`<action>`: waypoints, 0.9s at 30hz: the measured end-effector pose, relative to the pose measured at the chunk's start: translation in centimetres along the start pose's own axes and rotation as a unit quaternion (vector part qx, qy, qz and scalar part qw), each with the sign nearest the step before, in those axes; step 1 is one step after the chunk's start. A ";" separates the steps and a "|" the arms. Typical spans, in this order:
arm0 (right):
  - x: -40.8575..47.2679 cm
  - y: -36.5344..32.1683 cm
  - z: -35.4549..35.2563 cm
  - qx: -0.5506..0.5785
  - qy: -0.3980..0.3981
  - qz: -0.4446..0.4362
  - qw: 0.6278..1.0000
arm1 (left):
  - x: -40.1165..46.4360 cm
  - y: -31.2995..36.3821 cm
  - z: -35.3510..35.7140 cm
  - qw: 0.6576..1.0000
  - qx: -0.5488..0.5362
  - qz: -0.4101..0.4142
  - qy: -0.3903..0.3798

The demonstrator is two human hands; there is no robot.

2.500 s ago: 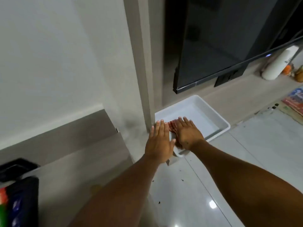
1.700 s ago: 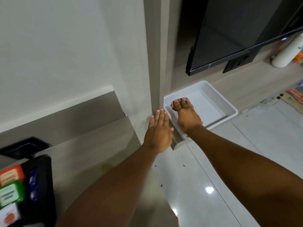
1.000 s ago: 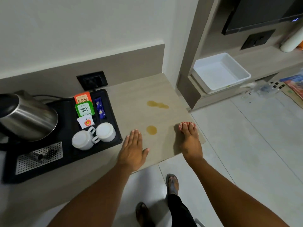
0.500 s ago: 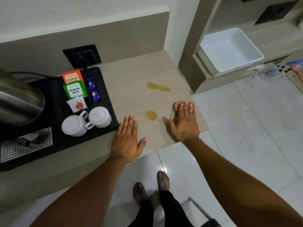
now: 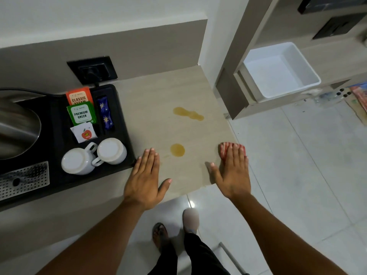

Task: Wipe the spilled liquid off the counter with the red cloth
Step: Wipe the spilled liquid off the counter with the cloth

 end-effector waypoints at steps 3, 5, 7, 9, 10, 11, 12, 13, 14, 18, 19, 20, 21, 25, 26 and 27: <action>2.7 1.0 -0.5 0.019 0.007 0.051 0.999 | -0.1 -0.1 0.3 1.000 0.001 0.002 -0.001; 7.0 -1.3 -1.3 0.018 0.002 0.040 0.999 | 0.0 -0.2 0.3 1.000 0.005 0.001 -0.001; 9.7 -3.3 -1.8 -0.004 -0.011 0.006 1.000 | -0.1 0.0 0.1 1.000 -0.004 -0.001 -0.005; 9.6 -3.7 -1.7 -0.023 -0.015 -0.039 0.999 | -0.1 0.0 -0.1 1.000 -0.014 0.001 0.006; 8.6 -3.5 -1.4 -0.029 -0.020 -0.067 0.997 | 0.0 -0.1 -0.2 1.000 -0.016 -0.001 0.010; 7.4 -3.1 -1.1 -0.035 -0.030 -0.088 0.995 | 0.0 -0.1 -0.4 1.000 -0.019 -0.004 0.010; 6.6 -2.6 -0.7 -0.042 -0.036 -0.095 0.994 | 0.0 -0.1 -0.4 1.000 -0.021 -0.005 0.011; 6.8 -2.2 -0.6 -0.047 -0.036 -0.090 0.994 | 0.0 0.0 -0.3 1.000 -0.021 -0.005 0.013; 8.1 -2.4 -0.8 -0.042 -0.035 -0.078 0.995 | -0.1 0.1 -0.2 1.000 -0.023 -0.005 0.013; 16.7 -7.8 -2.6 -0.032 -0.011 -0.061 0.998 | 0.1 -0.2 0.0 0.999 -0.036 -0.002 0.019; 18.0 -9.1 -2.7 -0.039 -0.017 -0.068 0.997 | 0.0 -0.1 0.0 0.999 -0.040 -0.001 0.015; 18.4 -9.8 -2.7 -0.047 -0.026 -0.080 0.995 | -0.1 0.0 0.0 0.999 -0.045 0.000 0.011; 18.2 -10.1 -2.5 -0.056 -0.032 -0.107 0.992 | -0.1 -0.1 -0.1 0.999 -0.048 -0.002 0.007; 14.2 -8.0 -1.5 -0.081 -0.050 -0.178 0.979 | 0.0 -0.3 -0.2 0.999 -0.044 -0.010 0.011; 14.5 -7.8 -1.4 -0.086 -0.054 -0.174 0.980 | 0.0 -0.3 -0.1 0.999 -0.044 -0.009 0.017; 15.6 -8.3 -1.6 -0.085 -0.051 -0.167 0.981 | -0.1 -0.3 0.0 0.999 -0.046 -0.008 0.025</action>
Point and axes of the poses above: each hand's wrist, its own x-axis towards the middle knuckle, its own z-axis out of the palm, y = z × x, the point moved 7 cm from there along x, towards the middle knuckle, and after that the axes turned 3 degrees about z, right-handed, at the moved point
